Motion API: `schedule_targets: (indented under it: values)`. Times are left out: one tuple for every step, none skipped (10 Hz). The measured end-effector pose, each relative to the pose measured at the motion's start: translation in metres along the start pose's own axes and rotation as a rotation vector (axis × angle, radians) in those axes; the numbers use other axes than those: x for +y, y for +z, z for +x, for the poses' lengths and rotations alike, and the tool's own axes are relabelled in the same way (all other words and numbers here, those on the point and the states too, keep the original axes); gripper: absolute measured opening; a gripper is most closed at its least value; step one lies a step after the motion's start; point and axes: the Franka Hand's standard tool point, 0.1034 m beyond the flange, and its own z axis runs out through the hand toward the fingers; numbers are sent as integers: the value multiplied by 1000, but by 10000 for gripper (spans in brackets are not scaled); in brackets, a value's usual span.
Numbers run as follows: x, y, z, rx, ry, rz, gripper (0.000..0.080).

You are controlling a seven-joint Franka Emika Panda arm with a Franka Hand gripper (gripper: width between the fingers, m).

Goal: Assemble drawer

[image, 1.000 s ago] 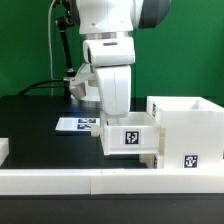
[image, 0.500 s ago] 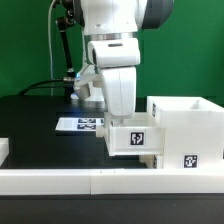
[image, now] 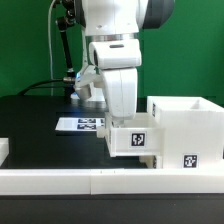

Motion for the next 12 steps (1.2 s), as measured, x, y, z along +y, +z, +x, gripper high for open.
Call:
schedule_targets:
  values:
    - [1, 0, 0, -5, -9, -1, 42]
    - [1, -1, 0, -5, -3, -1, 42]
    - [1, -1, 0, -5, 1, -1, 42]
    - [1, -1, 0, -6, 3, -2, 42]
    - [2, -1, 1, -10, -3, -5, 42]
    - [2, -1, 1, -13, 7, -9, 42]
    - [3, -1, 4, -11, 16, -17, 42]
    - [3, 0, 9, -9, 10, -18, 42]
    - [3, 0, 7, -9, 12, -18, 42]
    - [3, 0, 7, -9, 13, -18, 42]
    - [3, 0, 7, -9, 13, -18, 42]
    - [3, 0, 7, -9, 13, -18, 42]
